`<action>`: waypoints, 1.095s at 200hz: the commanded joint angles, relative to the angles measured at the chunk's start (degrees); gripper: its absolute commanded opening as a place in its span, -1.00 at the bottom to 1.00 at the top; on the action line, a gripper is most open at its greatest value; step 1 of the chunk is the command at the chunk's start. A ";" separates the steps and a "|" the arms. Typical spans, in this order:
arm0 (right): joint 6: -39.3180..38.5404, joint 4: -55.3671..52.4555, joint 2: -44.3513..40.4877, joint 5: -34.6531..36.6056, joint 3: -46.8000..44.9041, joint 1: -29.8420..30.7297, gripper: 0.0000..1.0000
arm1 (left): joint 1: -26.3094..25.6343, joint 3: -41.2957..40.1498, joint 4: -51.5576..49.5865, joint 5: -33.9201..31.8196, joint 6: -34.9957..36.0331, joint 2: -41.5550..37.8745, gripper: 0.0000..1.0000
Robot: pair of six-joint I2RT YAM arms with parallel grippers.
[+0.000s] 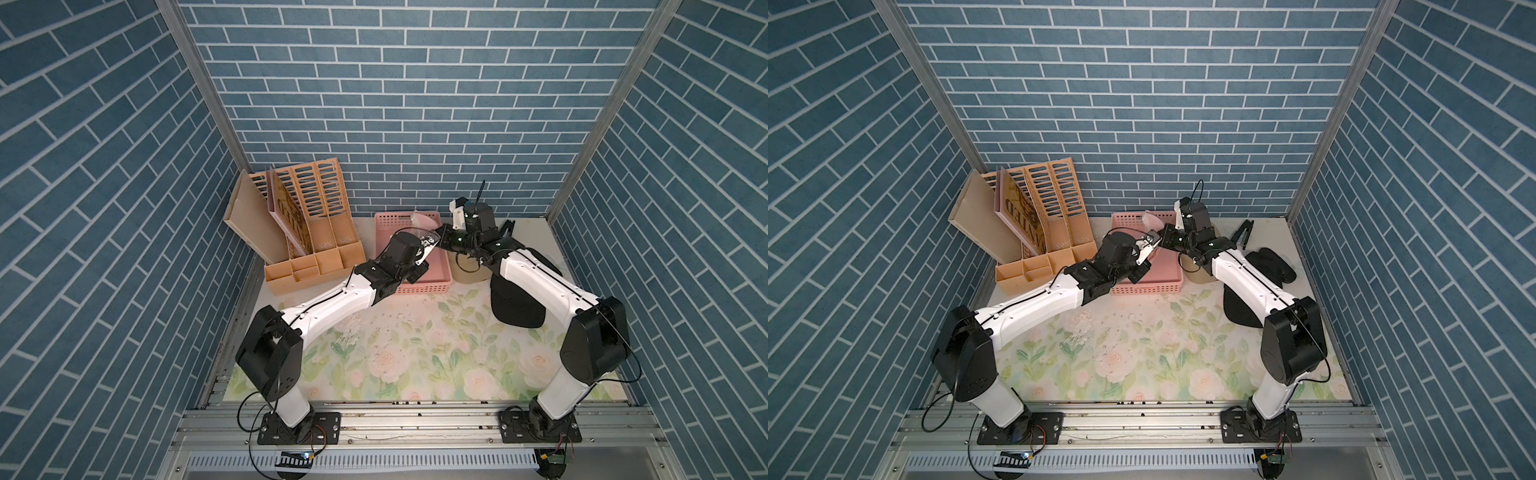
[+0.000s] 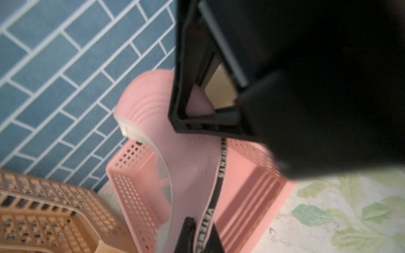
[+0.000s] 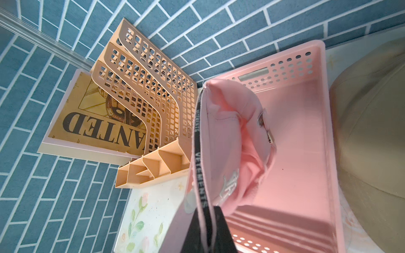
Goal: Turn the baseball cap inside out
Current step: Pick up the baseball cap from the basket, then turn over the baseball cap.
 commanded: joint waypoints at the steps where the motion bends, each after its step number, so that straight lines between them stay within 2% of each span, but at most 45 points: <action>1: -0.64 2.28 -2.63 -4.00 0.61 2.10 -0.72 | 1.01 0.03 0.26 -0.74 0.20 -0.06 -1.00; 8: -0.86 3.14 -3.02 -3.73 0.33 1.93 -0.40 | 1.25 -0.69 1.52 -0.42 -0.63 -0.66 -1.00; 16: -1.07 5.40 -3.91 -3.93 -0.69 1.61 -0.20 | 1.74 -1.05 2.33 0.37 -1.60 -1.28 -1.00; 45: 3.04 14.70 -9.88 -5.91 -7.64 -2.12 0.14 | 4.35 -1.51 3.96 1.08 -6.26 -2.71 -1.00; 83: 0.77 11.92 -15.28 -3.63 -11.64 -6.27 0.19 | 7.51 -2.87 6.27 0.40 -11.81 -4.78 -1.00; 103: -2.22 9.59 -13.76 -2.43 -13.15 -6.12 0.19 | 8.04 -4.02 8.54 -0.13 -14.72 -6.54 -1.00; 128: -3.87 13.07 -10.58 -3.70 -15.35 -4.53 0.24 | 8.14 -4.64 9.80 1.76 -16.52 -9.28 -1.00; 175: -7.97 10.58 -1.46 -1.48 -7.31 -0.68 0.28 | 8.13 -4.84 9.45 4.85 -17.20 -10.89 -1.00; 200: -7.74 10.59 2.85 -0.78 -4.18 -0.33 0.28 | 8.13 -4.92 8.40 7.65 -17.63 -11.62 -1.00; 219: -7.43 10.90 5.52 -1.44 -2.32 -0.38 0.20 | 8.14 -5.68 8.55 9.45 -17.81 -13.29 -1.00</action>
